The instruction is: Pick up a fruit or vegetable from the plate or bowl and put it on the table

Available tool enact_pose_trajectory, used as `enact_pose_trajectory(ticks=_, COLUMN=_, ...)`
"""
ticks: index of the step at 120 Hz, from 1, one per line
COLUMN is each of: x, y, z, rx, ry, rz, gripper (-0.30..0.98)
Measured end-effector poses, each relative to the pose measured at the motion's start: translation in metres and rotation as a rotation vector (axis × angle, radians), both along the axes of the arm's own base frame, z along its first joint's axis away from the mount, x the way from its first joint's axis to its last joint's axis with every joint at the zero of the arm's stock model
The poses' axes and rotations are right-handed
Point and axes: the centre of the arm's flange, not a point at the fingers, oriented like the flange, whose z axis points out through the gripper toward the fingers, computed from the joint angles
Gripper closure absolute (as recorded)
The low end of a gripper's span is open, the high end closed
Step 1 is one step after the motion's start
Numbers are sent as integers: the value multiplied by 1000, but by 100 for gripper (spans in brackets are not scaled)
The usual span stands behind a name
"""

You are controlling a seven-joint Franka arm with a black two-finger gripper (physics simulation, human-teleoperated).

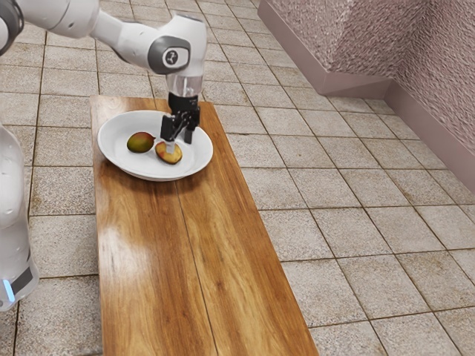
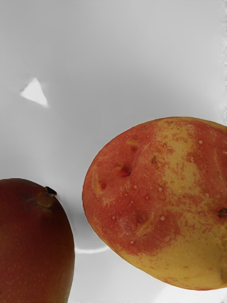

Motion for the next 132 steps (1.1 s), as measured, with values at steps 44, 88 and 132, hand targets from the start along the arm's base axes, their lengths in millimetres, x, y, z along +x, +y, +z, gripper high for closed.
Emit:
enact_pose_trajectory(ticks=44, x=-15, y=-7, z=-15, rx=-41, ry=7, rz=8, gripper=0)
enact_pose_trajectory(ticks=88, x=-20, y=-2, z=-22, rx=-73, ry=3, rz=48, gripper=12)
enact_pose_trajectory(ticks=132, x=-20, y=-1, z=-18, rx=-93, ry=-15, rz=62, gripper=53)
